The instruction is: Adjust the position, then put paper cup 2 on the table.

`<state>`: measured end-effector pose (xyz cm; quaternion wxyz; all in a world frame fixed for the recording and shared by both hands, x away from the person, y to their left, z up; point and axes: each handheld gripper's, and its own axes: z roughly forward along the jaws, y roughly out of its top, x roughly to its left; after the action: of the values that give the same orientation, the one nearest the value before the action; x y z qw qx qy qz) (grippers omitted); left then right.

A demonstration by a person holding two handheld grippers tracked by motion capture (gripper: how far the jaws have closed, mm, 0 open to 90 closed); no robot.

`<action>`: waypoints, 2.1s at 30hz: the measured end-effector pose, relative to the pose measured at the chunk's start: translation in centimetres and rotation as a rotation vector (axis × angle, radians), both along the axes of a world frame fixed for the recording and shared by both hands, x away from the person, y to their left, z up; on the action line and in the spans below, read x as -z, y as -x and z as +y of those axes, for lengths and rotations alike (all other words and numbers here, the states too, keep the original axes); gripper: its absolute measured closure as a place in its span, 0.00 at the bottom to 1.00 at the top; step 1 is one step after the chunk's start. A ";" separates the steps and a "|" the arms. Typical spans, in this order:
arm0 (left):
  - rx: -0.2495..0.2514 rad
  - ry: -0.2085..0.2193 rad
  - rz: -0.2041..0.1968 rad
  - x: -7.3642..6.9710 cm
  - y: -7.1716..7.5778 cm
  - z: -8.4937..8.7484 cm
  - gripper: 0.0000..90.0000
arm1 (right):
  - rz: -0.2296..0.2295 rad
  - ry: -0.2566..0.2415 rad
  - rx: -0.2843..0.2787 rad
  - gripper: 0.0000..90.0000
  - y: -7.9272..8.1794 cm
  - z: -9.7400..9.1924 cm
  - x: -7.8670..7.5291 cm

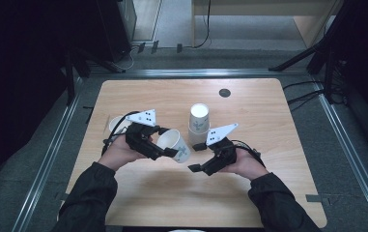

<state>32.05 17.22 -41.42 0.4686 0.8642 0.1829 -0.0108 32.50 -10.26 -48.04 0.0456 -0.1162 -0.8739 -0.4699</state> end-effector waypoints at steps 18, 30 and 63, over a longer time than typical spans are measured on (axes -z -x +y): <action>-0.062 -0.096 0.035 -0.3 -0.6 2.9 0.25 | -0.090 0.015 0.143 0.24 0.1 -2.2 -0.3; -0.076 -0.139 0.034 0.2 -0.5 4.9 0.25 | -0.100 0.056 0.215 0.24 0.2 -3.5 -0.4; -0.211 -0.282 0.058 3.2 1.1 11.8 0.25 | -0.131 0.064 0.308 0.24 -0.7 -5.4 -0.6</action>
<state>31.00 29.02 -44.66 0.3357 0.8967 0.2858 0.0392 33.23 -15.70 -47.41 -0.0879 -0.2194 -0.8612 -0.4500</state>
